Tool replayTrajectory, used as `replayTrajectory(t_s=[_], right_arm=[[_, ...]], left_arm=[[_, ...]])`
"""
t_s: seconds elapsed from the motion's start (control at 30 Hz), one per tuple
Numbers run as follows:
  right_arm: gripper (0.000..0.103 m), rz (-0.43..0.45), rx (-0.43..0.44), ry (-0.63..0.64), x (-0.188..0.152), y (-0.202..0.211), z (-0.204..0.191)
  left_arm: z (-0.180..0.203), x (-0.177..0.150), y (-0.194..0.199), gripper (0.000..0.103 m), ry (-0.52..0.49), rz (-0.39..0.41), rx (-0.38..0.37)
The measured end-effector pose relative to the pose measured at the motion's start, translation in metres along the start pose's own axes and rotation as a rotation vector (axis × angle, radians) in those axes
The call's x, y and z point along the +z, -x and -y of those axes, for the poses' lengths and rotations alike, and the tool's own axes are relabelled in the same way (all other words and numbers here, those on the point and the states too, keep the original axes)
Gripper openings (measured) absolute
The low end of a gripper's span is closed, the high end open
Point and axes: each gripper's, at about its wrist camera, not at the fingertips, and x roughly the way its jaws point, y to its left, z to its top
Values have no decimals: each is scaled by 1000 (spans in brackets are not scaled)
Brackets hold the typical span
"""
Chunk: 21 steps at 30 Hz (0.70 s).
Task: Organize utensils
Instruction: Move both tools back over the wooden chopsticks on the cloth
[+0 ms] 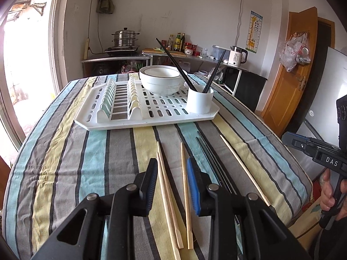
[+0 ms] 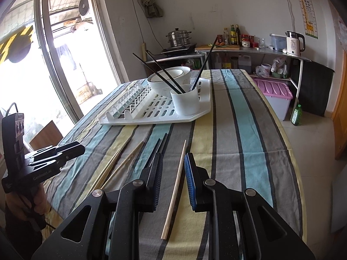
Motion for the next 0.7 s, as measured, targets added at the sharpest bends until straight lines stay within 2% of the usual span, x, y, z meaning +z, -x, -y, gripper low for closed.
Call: replayTrajectory(t_s=[0.37, 0.7], right_arm=[[22, -46, 4, -16, -4, -20, 1], [22, -86, 1, -9, 1, -46, 0]], left_arm=[[-5, -7, -22, 29, 15, -58, -4], [-13, 7, -55, 28, 2, -121, -5]])
